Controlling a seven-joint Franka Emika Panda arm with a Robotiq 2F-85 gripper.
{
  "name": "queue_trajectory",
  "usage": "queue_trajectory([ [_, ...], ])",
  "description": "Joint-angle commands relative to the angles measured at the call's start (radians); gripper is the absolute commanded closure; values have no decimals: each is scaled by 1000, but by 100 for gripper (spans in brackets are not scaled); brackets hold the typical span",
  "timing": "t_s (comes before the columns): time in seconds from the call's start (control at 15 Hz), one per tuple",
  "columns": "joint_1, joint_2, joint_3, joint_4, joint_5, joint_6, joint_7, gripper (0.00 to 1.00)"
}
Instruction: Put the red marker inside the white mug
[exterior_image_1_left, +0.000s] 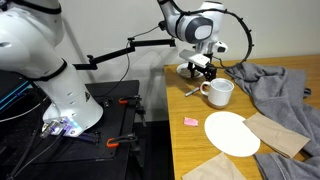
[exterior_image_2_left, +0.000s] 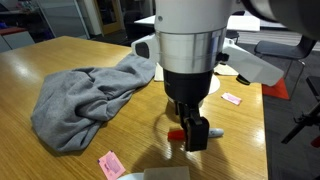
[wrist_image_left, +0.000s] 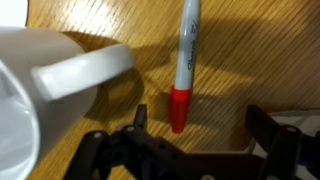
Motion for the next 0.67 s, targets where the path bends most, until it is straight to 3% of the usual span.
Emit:
queue_trajectory([
  [0.0,6,27,-10,31,-31,2,3,0],
  [0.6,6,70,-12,64,-48,-6,2,0],
])
